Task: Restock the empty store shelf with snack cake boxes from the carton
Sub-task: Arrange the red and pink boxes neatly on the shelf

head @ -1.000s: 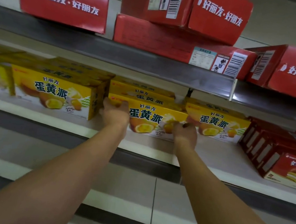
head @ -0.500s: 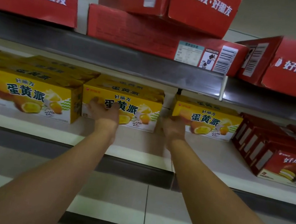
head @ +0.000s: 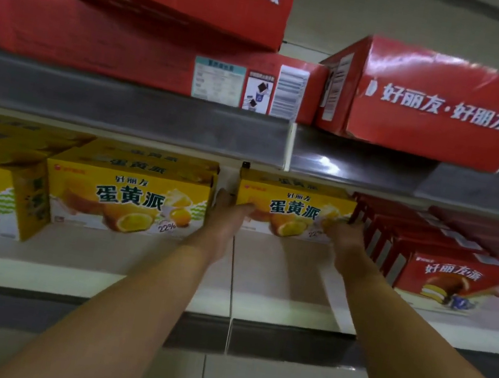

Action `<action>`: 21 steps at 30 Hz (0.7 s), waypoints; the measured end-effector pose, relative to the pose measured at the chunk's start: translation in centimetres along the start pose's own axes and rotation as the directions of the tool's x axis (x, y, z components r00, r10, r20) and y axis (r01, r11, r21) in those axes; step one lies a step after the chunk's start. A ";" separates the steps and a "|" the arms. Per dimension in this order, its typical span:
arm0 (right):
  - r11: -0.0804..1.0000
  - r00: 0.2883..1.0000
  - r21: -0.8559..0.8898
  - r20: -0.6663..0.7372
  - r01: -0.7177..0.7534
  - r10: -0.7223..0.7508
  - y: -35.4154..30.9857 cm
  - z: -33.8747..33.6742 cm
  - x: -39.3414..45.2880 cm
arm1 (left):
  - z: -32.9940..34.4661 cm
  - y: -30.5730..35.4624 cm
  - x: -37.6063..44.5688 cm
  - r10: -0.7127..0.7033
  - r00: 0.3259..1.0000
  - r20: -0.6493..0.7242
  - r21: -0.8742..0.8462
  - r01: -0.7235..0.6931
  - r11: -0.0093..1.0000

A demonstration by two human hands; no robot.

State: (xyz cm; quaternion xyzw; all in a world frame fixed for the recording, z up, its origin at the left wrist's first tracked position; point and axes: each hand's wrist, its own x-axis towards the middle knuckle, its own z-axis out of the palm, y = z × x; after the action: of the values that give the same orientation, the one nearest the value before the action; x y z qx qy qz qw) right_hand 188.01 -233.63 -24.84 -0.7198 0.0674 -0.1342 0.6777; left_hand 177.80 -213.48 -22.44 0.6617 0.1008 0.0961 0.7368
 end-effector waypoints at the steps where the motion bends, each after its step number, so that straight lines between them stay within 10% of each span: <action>1: 1.000 1.000 0.016 -0.001 -0.022 0.022 -1.1 -0.1 -1.0 | -0.3 0.0 0.8 -0.030 0.999 0.023 -0.028 0.030 0.999; 9: 0.995 0.990 -0.062 -0.123 -0.082 0.074 -2.3 -0.1 -3.1 | 1.8 -1.0 -0.1 0.106 0.994 0.033 0.066 -0.108 0.992; 15: 0.957 0.912 -0.277 -0.407 -0.082 -0.040 -3.0 -1.7 -8.7 | 4.6 -1.7 -4.4 -0.175 0.981 0.084 0.118 0.165 0.979; 21: 0.965 0.849 -0.218 -0.528 -0.144 0.007 -2.1 -2.0 -13.1 | 3.8 -0.2 -8.7 -0.039 0.977 -0.210 0.090 0.059 0.994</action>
State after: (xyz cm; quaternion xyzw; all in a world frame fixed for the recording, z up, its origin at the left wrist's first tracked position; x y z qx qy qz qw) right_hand 174.73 -231.77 -24.05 -0.7320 0.2939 -0.2884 0.5428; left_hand 170.46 -219.49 -22.02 0.6797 0.1981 0.1416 0.6919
